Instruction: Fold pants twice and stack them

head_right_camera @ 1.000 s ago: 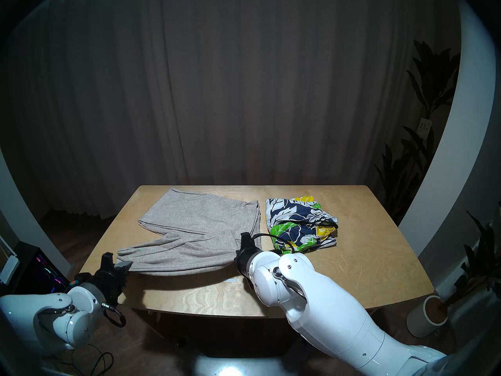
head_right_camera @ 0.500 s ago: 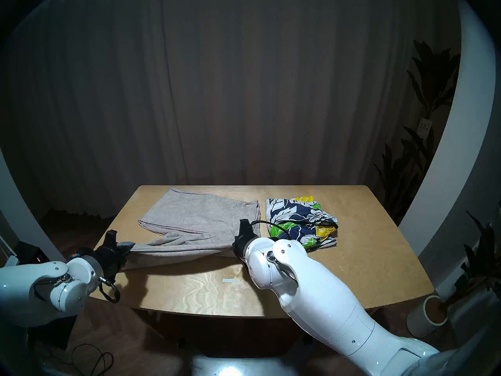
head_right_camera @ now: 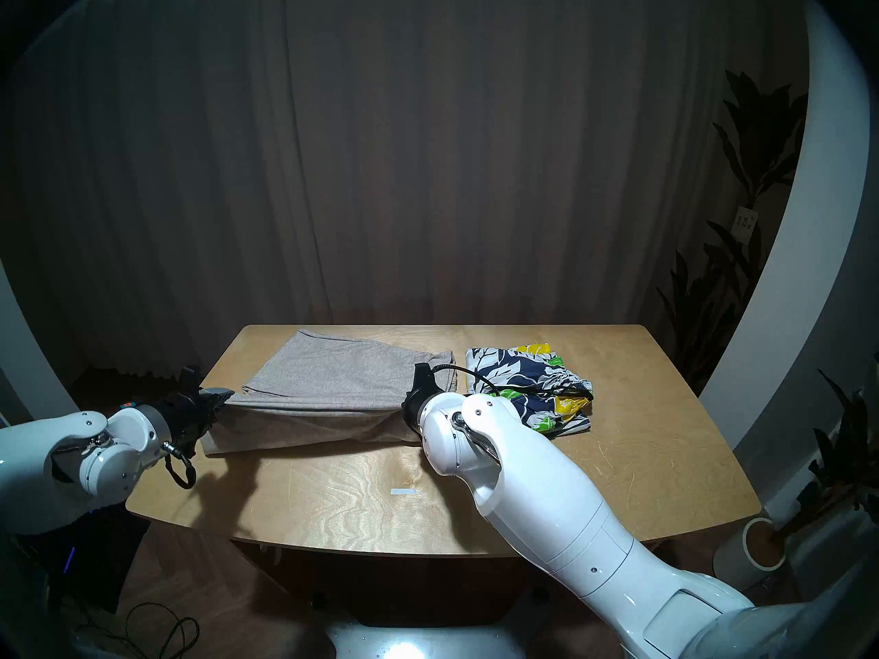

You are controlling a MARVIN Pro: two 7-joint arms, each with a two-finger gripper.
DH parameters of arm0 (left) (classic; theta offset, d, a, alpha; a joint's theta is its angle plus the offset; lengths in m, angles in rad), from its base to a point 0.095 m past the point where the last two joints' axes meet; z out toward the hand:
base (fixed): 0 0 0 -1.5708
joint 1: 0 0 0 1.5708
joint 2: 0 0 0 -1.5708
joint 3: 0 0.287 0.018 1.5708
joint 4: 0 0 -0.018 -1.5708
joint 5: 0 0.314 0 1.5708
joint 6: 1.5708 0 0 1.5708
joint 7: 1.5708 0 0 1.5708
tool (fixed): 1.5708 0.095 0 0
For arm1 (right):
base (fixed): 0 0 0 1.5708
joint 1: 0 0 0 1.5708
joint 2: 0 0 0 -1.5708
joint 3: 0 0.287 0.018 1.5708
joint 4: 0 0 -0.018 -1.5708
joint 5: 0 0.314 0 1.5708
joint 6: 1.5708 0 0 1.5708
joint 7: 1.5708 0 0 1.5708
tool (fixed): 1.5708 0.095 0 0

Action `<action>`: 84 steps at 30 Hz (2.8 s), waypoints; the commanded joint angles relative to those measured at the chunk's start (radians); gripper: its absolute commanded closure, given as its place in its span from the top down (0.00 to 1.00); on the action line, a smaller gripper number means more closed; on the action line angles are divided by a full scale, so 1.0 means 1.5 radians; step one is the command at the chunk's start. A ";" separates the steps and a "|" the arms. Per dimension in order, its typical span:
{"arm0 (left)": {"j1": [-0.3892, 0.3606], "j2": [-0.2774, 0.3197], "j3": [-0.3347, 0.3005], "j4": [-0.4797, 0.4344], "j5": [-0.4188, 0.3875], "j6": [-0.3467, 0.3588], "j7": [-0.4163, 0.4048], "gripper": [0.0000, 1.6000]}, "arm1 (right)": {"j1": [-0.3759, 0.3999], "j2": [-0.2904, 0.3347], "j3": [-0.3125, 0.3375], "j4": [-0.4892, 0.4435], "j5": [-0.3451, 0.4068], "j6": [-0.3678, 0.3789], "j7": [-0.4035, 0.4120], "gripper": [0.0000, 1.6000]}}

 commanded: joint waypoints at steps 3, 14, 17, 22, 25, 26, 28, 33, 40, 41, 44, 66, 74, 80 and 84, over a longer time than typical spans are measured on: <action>-0.067 0.012 -0.015 0.036 -0.004 0.055 -0.001 0.00 | 0.058 -0.047 0.003 0.031 -0.004 -0.001 0.010 0.00; -0.095 0.015 -0.006 0.053 -0.006 0.096 0.002 0.00 | 0.082 -0.075 -0.003 0.077 -0.007 -0.003 0.015 0.00; -0.092 0.016 0.007 0.047 -0.003 0.098 -0.004 0.00 | 0.083 -0.079 -0.007 0.089 -0.009 -0.004 0.015 0.00; -0.091 0.017 0.024 0.045 0.003 0.095 -0.015 0.00 | 0.084 -0.084 -0.015 0.110 -0.014 -0.005 0.018 0.00; -0.096 0.014 0.032 0.044 0.005 0.093 -0.020 0.00 | 0.087 -0.088 -0.019 0.122 -0.016 -0.007 0.019 0.00; -0.098 0.012 0.034 0.044 0.006 0.092 -0.022 0.00 | 0.088 -0.089 -0.021 0.126 -0.017 -0.008 0.020 0.00; -0.102 0.010 0.037 0.045 0.007 0.091 -0.025 0.00 | 0.090 -0.091 -0.024 0.132 -0.018 -0.009 0.021 0.00; -0.110 0.005 0.045 0.050 0.012 0.084 -0.032 0.00 | 0.095 -0.096 -0.031 0.147 -0.022 -0.013 0.023 0.00; -0.115 -0.012 0.061 0.060 0.017 0.075 -0.044 0.00 | 0.099 -0.101 -0.039 0.162 -0.025 -0.018 0.027 0.00; -0.116 -0.015 0.064 0.062 0.019 0.074 -0.046 0.00 | 0.100 -0.102 -0.040 0.164 -0.026 -0.019 0.028 0.00; -0.121 -0.025 0.072 0.068 0.021 0.071 -0.052 0.00 | 0.104 -0.104 -0.042 0.169 -0.028 -0.021 0.029 0.00; -0.189 -0.099 0.121 0.092 0.043 0.063 -0.079 0.00 | 0.121 -0.115 -0.043 0.200 -0.036 -0.033 0.040 0.00; -0.222 -0.144 0.149 0.107 0.053 0.059 -0.092 0.00 | 0.128 -0.121 -0.043 0.211 -0.039 -0.037 0.045 0.00; -0.254 -0.182 0.172 0.127 0.062 0.055 -0.103 0.00 | 0.132 -0.128 -0.045 0.218 -0.042 -0.040 0.049 0.00; -0.281 -0.211 0.187 0.143 0.068 0.051 -0.111 0.00 | 0.133 -0.134 -0.048 0.223 -0.044 -0.043 0.051 0.00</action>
